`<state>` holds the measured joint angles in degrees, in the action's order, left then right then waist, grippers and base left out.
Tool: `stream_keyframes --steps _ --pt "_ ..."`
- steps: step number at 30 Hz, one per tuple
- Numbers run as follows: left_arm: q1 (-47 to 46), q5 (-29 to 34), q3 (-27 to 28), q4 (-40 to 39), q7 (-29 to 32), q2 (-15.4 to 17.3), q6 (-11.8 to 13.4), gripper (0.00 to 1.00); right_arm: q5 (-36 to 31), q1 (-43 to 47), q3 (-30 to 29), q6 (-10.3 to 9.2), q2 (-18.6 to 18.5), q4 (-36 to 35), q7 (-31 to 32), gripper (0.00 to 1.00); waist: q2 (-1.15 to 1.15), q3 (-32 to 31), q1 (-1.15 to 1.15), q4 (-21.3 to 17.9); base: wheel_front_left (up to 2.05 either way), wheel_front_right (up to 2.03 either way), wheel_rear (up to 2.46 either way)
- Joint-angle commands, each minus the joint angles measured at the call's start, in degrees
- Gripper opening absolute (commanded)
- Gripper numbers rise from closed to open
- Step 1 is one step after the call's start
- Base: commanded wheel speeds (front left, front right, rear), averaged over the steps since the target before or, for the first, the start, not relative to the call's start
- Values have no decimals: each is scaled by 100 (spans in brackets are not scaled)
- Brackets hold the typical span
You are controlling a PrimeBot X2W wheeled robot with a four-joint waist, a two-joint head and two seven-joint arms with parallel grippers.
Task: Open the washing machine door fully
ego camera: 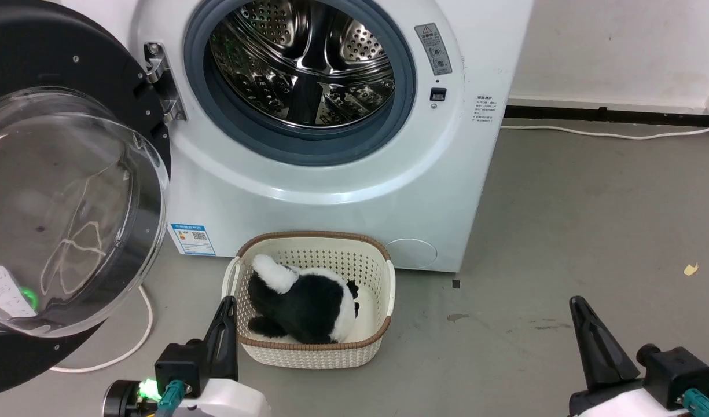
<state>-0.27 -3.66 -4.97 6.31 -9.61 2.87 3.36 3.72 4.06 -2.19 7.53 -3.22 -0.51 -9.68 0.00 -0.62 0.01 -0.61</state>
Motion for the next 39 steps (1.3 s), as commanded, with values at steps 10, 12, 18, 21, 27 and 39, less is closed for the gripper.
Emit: stream_keyframes --steps 10,12,18,21,27,39 --pt "11 74 71 -102 128 7 -57 0 -85 -154 37 -2 15 18 132 0 0 8 0 8 0 0 0" --pt "12 82 83 -117 151 6 -65 0 -93 -161 43 -2 15 19 155 0 0 9 0 9 0 0 0" --pt "14 123 143 -191 268 6 -104 0 -133 -196 68 -2 18 24 273 0 0 17 0 17 0 0 0" --pt "15 136 161 -214 303 5 -116 0 -145 -207 76 -2 19 25 308 0 0 19 0 19 0 0 0" --pt "16 160 197 -258 373 5 -139 0 -169 -228 91 -3 21 28 378 0 0 24 0 23 0 0 0" --pt "19 226 292 -377 560 3 -202 0 -234 -285 132 -3 25 35 566 0 0 36 0 35 0 0 0"
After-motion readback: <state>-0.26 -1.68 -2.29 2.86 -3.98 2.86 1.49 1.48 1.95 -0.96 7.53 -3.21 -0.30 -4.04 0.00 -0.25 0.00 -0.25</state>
